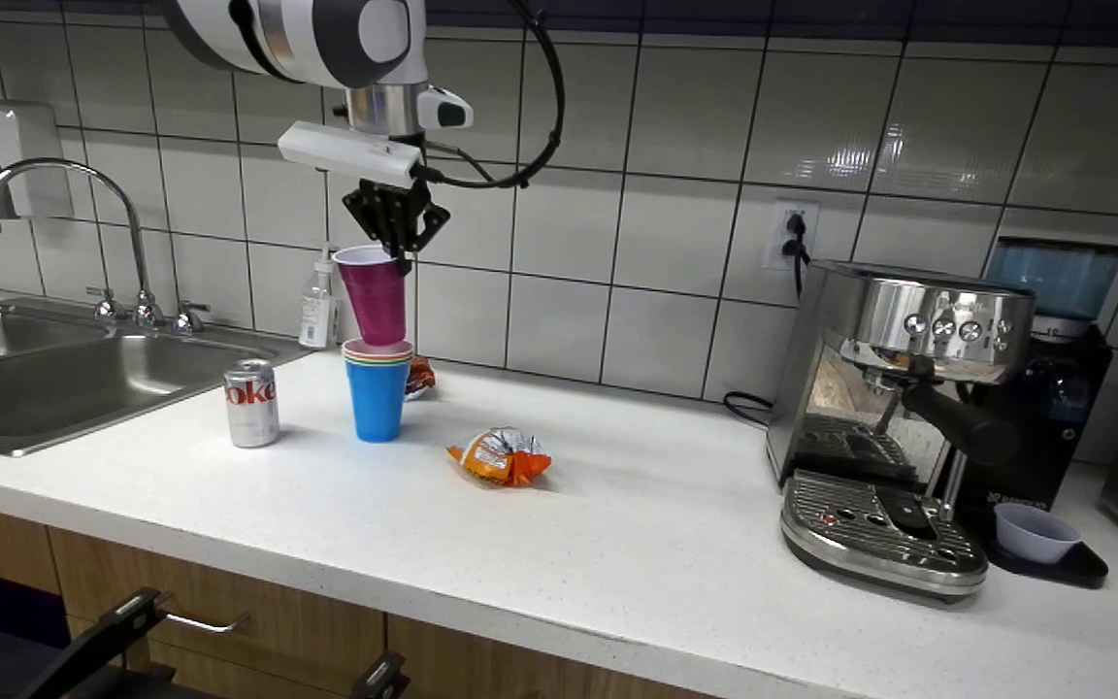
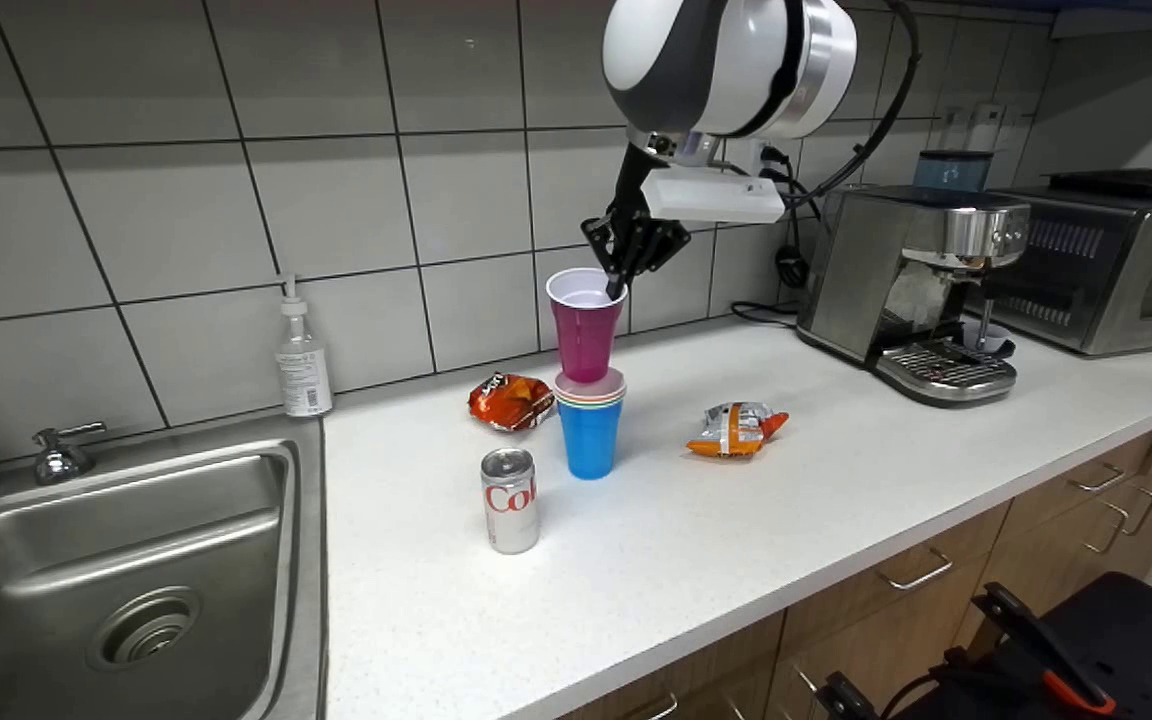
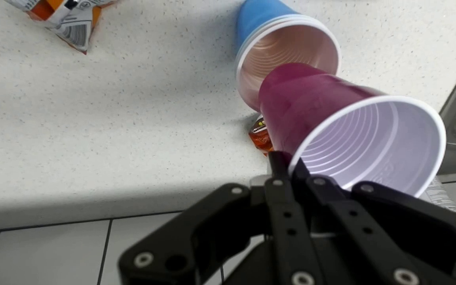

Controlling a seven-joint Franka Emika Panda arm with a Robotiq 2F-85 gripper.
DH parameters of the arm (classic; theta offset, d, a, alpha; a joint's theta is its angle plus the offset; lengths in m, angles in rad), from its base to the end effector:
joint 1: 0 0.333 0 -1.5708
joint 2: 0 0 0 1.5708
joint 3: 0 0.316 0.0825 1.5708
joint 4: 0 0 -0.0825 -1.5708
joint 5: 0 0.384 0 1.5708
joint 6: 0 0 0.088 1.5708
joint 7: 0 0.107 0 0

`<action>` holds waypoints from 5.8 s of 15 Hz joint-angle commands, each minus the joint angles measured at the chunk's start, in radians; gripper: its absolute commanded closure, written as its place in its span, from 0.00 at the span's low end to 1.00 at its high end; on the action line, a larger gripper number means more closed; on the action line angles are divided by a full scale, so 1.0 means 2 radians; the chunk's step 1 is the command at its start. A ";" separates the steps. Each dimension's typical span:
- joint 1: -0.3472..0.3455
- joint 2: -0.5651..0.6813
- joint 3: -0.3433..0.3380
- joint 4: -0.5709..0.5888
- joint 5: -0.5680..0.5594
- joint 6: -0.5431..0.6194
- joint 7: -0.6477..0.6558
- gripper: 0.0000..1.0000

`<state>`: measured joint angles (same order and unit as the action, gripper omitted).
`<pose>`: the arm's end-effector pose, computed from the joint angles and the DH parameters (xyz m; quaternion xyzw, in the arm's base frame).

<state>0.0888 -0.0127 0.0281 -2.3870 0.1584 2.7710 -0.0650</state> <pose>0.5238 0.0546 0.3658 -0.9793 -0.0224 -0.1953 0.0475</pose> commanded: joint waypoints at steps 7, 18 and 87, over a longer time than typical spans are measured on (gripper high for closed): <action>-0.015 -0.002 -0.002 0.005 -0.013 -0.033 0.009 0.99; -0.014 0.016 0.000 0.012 -0.001 -0.033 0.001 0.99; -0.035 -0.117 -0.013 -0.139 -0.122 -0.025 0.060 0.00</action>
<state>0.0355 -0.1570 0.0059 -2.6180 -0.1128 2.7874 0.0950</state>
